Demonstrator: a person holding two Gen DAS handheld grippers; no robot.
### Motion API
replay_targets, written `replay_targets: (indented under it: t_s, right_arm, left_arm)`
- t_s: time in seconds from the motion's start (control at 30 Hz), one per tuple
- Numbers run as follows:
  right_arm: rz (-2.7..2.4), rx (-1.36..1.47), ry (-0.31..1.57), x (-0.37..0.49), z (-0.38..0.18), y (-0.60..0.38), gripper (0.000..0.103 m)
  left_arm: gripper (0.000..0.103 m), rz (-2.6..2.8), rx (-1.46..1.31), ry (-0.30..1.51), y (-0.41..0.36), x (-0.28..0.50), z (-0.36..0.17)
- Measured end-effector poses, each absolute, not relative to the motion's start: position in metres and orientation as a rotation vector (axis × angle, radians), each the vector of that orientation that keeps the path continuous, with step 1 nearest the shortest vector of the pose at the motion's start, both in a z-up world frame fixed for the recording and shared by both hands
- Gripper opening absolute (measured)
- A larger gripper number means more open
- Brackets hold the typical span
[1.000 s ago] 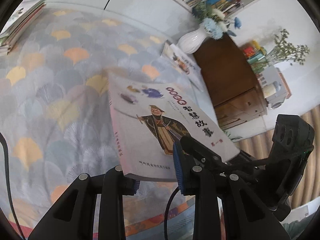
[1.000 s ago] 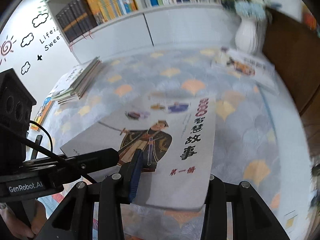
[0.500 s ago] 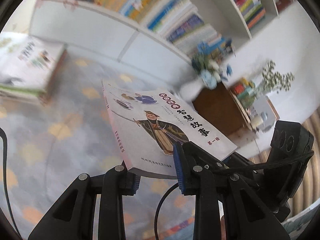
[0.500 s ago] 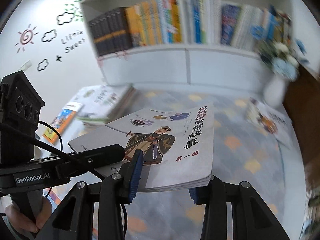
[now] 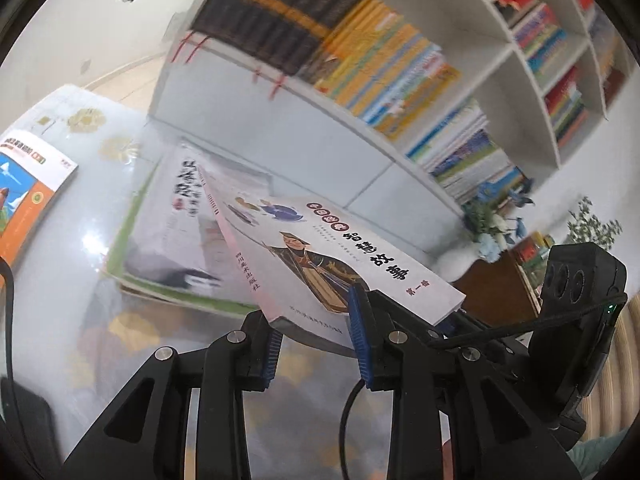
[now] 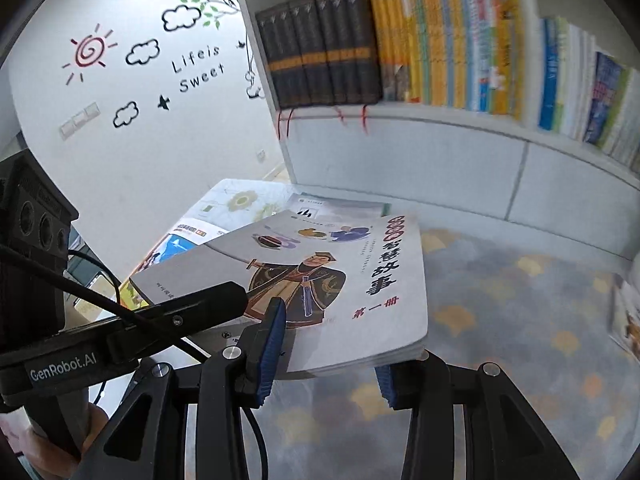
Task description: Organize books
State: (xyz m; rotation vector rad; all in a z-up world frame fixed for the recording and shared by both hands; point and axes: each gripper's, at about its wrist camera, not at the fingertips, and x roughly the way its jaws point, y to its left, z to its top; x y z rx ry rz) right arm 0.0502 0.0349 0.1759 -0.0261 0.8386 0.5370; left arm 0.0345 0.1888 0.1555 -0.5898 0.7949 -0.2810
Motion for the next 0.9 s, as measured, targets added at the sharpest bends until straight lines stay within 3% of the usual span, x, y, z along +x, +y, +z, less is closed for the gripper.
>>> replay_targets:
  t_s: [0.53,0.9]
  right_arm:
    - [0.445,0.03,0.973,0.131,0.124,0.097,0.041]
    - [0.54,-0.034,1.158,0.119,0.077,0.106,0.044]
  left_arm:
    - [0.029,-0.193,-0.729,0.853,0.264,0.097,0.095]
    - [0.034,0.039,-0.747,0.849,0.293,0.017,0.082]
